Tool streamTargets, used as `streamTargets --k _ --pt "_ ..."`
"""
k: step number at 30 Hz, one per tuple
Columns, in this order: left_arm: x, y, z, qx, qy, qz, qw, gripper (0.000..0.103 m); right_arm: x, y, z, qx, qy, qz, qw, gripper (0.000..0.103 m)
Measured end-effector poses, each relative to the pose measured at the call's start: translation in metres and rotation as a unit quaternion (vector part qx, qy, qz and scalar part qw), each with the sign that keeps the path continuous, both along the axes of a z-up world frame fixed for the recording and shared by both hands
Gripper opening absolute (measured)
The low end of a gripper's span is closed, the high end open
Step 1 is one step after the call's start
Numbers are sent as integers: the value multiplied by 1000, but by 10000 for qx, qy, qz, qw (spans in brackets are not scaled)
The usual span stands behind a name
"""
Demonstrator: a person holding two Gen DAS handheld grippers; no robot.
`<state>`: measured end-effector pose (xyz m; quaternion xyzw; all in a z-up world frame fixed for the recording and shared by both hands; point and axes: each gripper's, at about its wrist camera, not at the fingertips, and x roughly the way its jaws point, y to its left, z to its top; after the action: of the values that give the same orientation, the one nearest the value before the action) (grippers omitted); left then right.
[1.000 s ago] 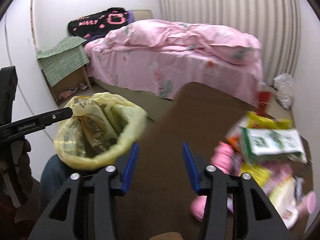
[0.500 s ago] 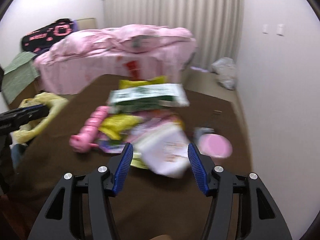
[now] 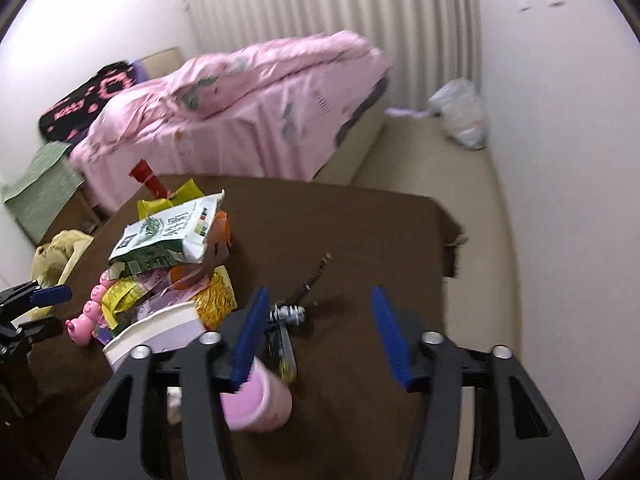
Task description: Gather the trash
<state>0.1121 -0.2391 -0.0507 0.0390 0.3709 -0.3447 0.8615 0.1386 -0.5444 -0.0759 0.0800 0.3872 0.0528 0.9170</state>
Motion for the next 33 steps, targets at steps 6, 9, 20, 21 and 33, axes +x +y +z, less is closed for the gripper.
streamTargets --k 6,9,20,21,33 --pt "7 -4 -7 83 164 35 9998 54 52 6 -42 270 460 134 9985 37" --pt "10 -10 -10 73 238 -6 9997 55 65 8 -58 401 686 238 9966 14" --pt "20 -44 -29 57 433 -261 9987 54 18 13 8 -163 -37 -98 9998 4" --pt "22 -47 -33 50 505 -260 9984 53 11 15 17 -222 -116 -146 9996 4" --pt "-2 -28 -24 -24 715 -504 9962 8 -41 63 69 -771 -570 -134 9953 4"
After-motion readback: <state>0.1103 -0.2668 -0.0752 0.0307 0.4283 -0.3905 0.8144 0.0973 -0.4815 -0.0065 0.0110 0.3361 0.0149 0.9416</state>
